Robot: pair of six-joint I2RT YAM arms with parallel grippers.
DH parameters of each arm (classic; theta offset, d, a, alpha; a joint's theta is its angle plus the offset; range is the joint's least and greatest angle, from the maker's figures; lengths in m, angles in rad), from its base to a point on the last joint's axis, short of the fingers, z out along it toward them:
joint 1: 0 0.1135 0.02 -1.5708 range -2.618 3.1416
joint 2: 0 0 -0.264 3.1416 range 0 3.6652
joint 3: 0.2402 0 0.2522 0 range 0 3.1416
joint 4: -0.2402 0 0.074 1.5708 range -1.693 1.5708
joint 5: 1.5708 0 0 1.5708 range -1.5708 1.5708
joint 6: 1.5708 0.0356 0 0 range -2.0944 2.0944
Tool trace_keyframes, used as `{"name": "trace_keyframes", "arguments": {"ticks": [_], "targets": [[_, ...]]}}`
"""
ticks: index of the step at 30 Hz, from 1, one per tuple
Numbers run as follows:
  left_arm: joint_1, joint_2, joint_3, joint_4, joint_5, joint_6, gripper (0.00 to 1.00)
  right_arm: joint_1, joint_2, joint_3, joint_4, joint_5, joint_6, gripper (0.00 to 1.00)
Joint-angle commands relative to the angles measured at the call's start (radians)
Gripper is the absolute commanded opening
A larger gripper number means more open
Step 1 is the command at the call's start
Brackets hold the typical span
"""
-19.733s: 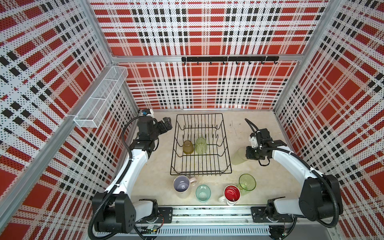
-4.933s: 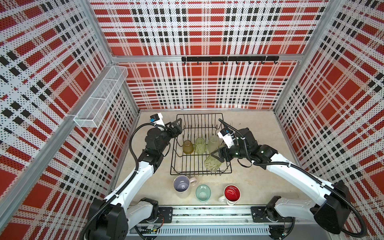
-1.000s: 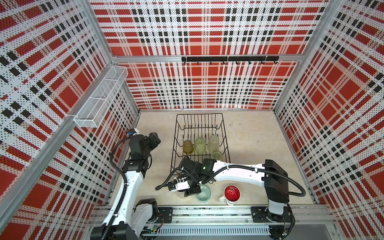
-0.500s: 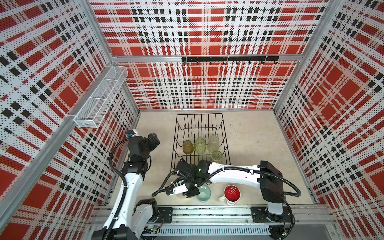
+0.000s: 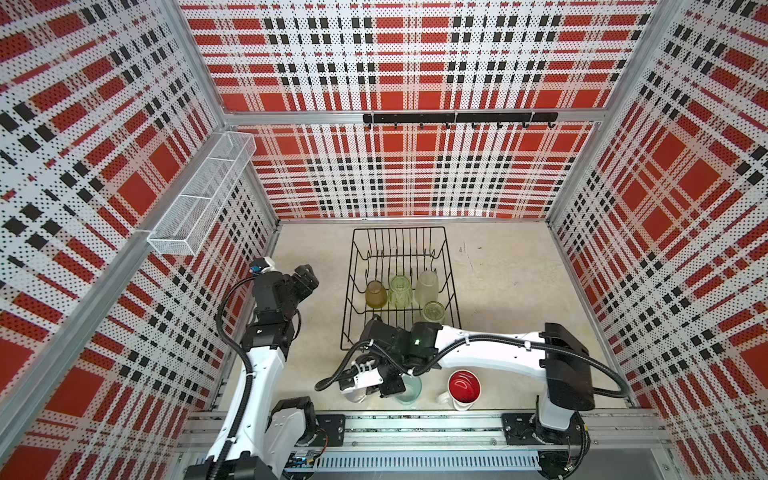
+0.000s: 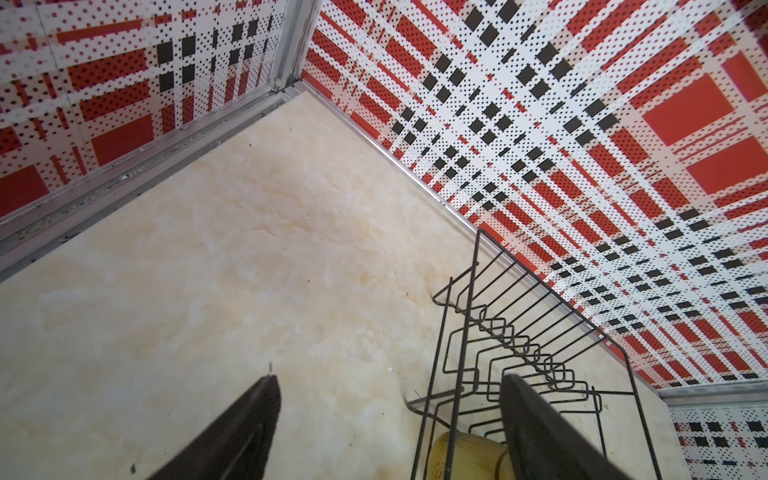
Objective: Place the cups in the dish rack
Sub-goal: 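Lift the lavender mug with the right gripper toward the rack while the left gripper rises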
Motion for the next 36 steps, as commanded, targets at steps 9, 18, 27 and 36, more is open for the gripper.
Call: {"name": "trace_keyframes", "arguments": {"ticks": [9, 18, 27, 36], "targets": [[0.016, -0.014, 0.079, -0.002, 0.030, 0.042, 0.86, -0.047, -0.145, -0.020, 0.193, -0.085, 0.048, 0.00], [0.044, -0.016, 0.193, -0.033, 0.156, 0.136, 0.87, -0.181, -0.366, -0.202, 0.547, -0.345, 0.270, 0.00], [-0.023, -0.035, 0.192, 0.166, 0.536, 0.141, 1.00, -0.426, -0.576, -0.475, 1.071, -0.353, 0.683, 0.00], [-0.279, -0.016, 0.193, 0.291, 0.694, 0.204, 0.98, -0.656, -0.683, -0.619, 1.364, -0.340, 0.989, 0.00]]}}
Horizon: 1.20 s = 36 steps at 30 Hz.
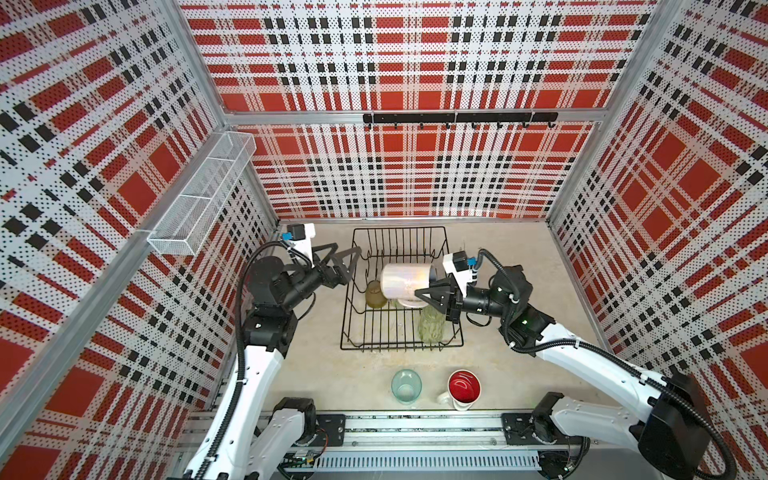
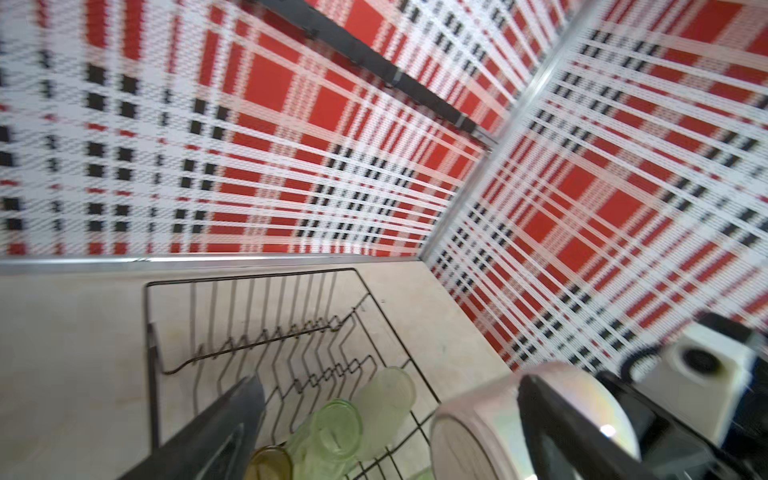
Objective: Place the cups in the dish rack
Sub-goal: 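Lift the lavender mug with the right gripper toward the rack while the left gripper rises, then close the left gripper on the mug held by the right gripper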
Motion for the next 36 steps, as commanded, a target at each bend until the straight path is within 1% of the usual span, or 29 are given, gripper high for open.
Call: {"name": "trace_keyframes", "arguments": {"ticks": [1, 4, 6, 7, 11, 14, 18, 21, 24, 27, 31, 34, 36], "targets": [[-0.067, -0.002, 0.012, 0.102, 0.123, 0.044, 0.98, -0.063, -0.067, 0.002, 0.308, -0.026, 0.159, 0.00], [-0.104, 0.005, 0.008, 0.147, 0.204, 0.071, 0.98, -0.129, -0.079, -0.016, 0.376, -0.056, 0.258, 0.00], [-0.130, 0.011, 0.006, 0.162, 0.230, 0.091, 0.98, -0.158, -0.076, -0.027, 0.454, -0.088, 0.318, 0.00], [-0.179, 0.013, 0.005, 0.162, 0.227, 0.106, 0.98, -0.166, -0.072, -0.032, 0.501, -0.108, 0.350, 0.00], [-0.235, 0.026, 0.001, 0.165, 0.218, 0.144, 0.98, -0.168, -0.029, -0.024, 0.663, -0.206, 0.455, 0.00], [-0.265, 0.058, 0.008, 0.166, 0.269, 0.151, 0.98, -0.167, 0.026, -0.010, 0.818, -0.278, 0.571, 0.00], [-0.297, 0.087, 0.022, 0.145, 0.286, 0.169, 0.98, -0.168, 0.107, 0.006, 1.077, -0.333, 0.758, 0.00], [-0.332, 0.108, 0.036, 0.145, 0.316, 0.165, 0.98, -0.167, 0.154, 0.030, 1.140, -0.369, 0.833, 0.00], [-0.354, 0.121, 0.049, 0.134, 0.305, 0.168, 0.98, -0.165, 0.177, 0.030, 1.175, -0.375, 0.855, 0.00], [-0.355, 0.131, 0.051, 0.156, 0.316, 0.143, 0.98, -0.159, 0.182, 0.028, 1.159, -0.382, 0.842, 0.00], [-0.360, 0.154, 0.050, 0.191, 0.336, 0.099, 1.00, -0.140, 0.177, 0.028, 1.089, -0.394, 0.784, 0.00], [-0.382, 0.180, 0.055, 0.197, 0.340, 0.092, 0.99, -0.133, 0.167, 0.026, 1.022, -0.388, 0.728, 0.00], [-0.402, 0.198, 0.061, 0.198, 0.340, 0.095, 0.98, -0.131, 0.162, 0.024, 1.003, -0.384, 0.713, 0.00]]}}
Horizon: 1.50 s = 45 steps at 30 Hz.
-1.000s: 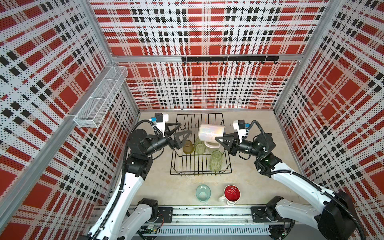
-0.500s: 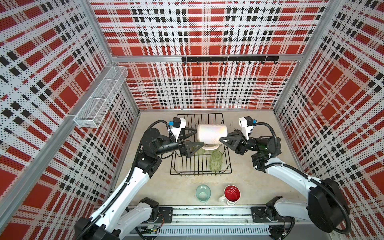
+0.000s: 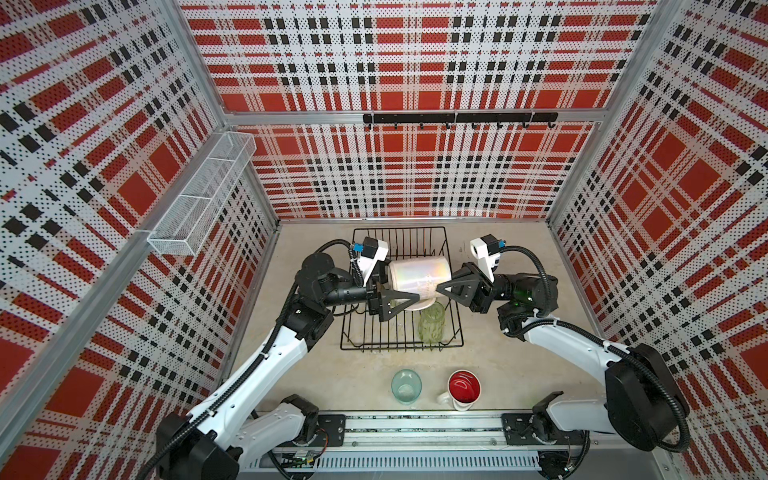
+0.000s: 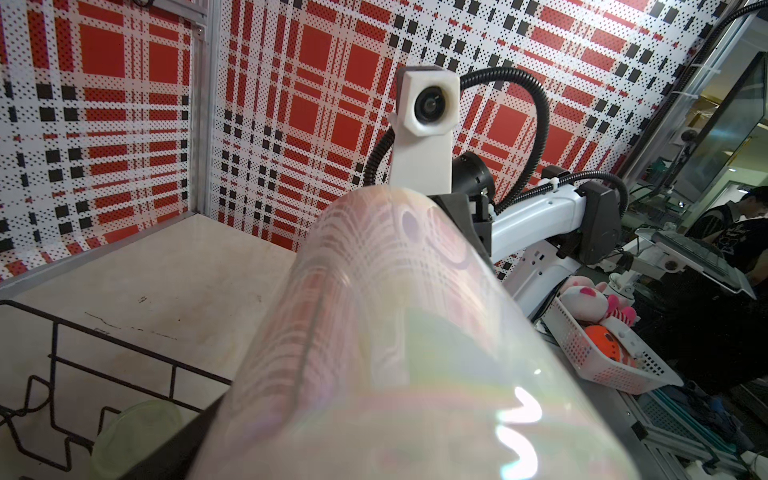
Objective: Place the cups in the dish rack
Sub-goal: 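Close the left gripper on the mug held by the right gripper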
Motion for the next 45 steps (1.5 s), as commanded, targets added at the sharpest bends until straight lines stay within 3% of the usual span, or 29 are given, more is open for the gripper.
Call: {"name": "trace_keyframes", "arguments": {"ticks": [1, 10, 16, 21, 28, 33, 37, 41, 43, 45], "targets": [[-0.029, 0.027, 0.041, 0.026, 0.013, -0.010, 0.97, 0.011, -0.031, 0.044, 0.044, 0.042, -0.053, 0.00], [-0.038, 0.034, 0.046, 0.026, -0.014, 0.011, 0.89, 0.013, -0.017, 0.038, 0.001, 0.054, -0.076, 0.00], [-0.038, 0.024, 0.038, 0.042, -0.022, 0.007, 0.96, 0.014, 0.011, 0.037, 0.062, 0.057, -0.028, 0.00], [-0.035, 0.007, -0.004, 0.158, -0.015, -0.054, 0.99, 0.013, 0.033, 0.035, 0.118, 0.051, 0.010, 0.00], [-0.034, 0.012, -0.014, 0.167, -0.010, -0.087, 0.91, 0.016, 0.033, 0.026, 0.110, 0.061, 0.002, 0.00], [-0.030, 0.010, -0.017, 0.159, -0.036, -0.078, 0.78, 0.018, 0.027, 0.018, 0.062, 0.076, -0.035, 0.00], [-0.024, 0.016, -0.018, 0.125, -0.059, -0.069, 0.74, 0.018, 0.011, 0.000, 0.003, 0.109, -0.090, 0.00], [-0.009, 0.014, -0.021, 0.064, -0.061, -0.036, 0.68, 0.017, -0.001, -0.023, -0.029, 0.131, -0.135, 0.13], [-0.003, 0.006, -0.034, 0.054, -0.059, -0.031, 0.64, 0.017, -0.008, -0.030, -0.082, 0.137, -0.173, 0.24], [-0.005, -0.002, -0.048, 0.053, -0.059, -0.031, 0.58, 0.018, -0.018, -0.044, -0.118, 0.153, -0.209, 0.27]]}}
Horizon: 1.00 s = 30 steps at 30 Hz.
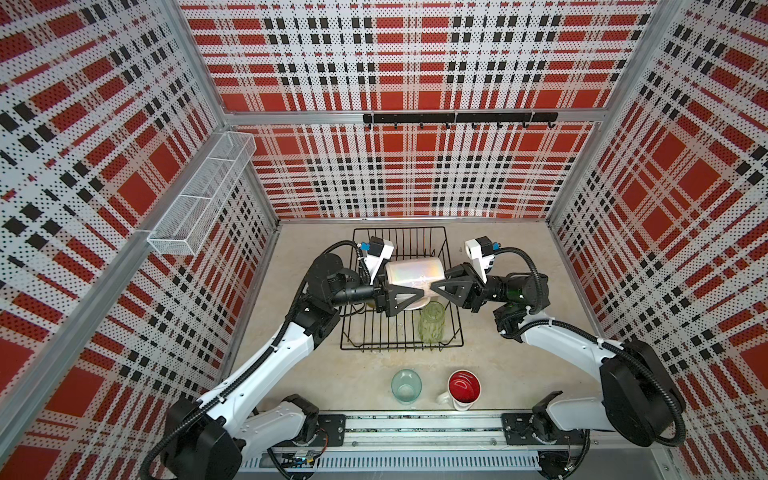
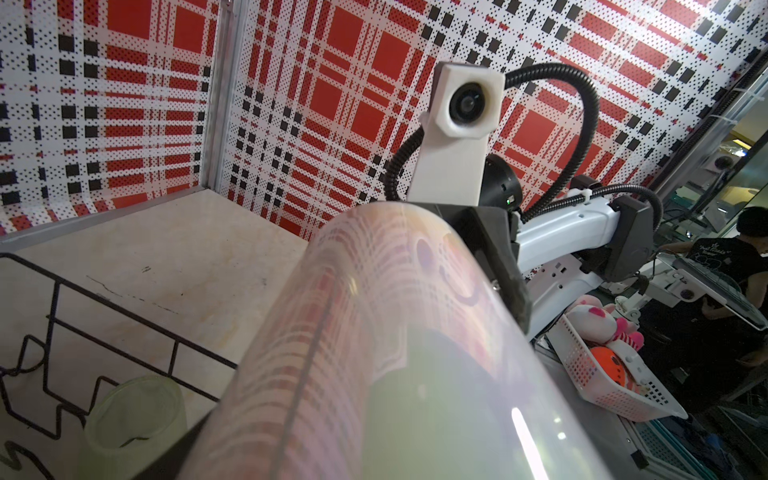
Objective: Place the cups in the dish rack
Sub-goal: 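Close the left gripper on the mug held by the right gripper, then open the right gripper and withdraw it while the left gripper holds the mug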
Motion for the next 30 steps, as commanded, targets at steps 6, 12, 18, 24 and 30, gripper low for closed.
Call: {"name": "trace_keyframes", "arguments": {"ticks": [6, 12, 18, 24, 30], "targets": [[0.000, -0.068, -0.011, -0.076, -0.050, 0.097, 0.50, 0.006, -0.066, -0.036, -0.141, 0.105, -0.157, 0.38], [0.021, -0.094, -0.018, -0.130, -0.091, 0.137, 0.49, 0.002, -0.098, -0.038, -0.224, 0.141, -0.215, 0.53], [0.041, -0.101, -0.011, -0.276, -0.135, 0.206, 0.43, -0.012, -0.145, -0.044, -0.358, 0.182, -0.299, 0.59], [0.042, -0.128, -0.017, -0.408, -0.183, 0.245, 0.40, -0.028, -0.213, -0.037, -0.567, 0.250, -0.439, 0.67], [0.022, -0.169, -0.030, -0.503, -0.295, 0.257, 0.40, -0.034, -0.289, 0.020, -0.915, 0.485, -0.679, 1.00]]}}
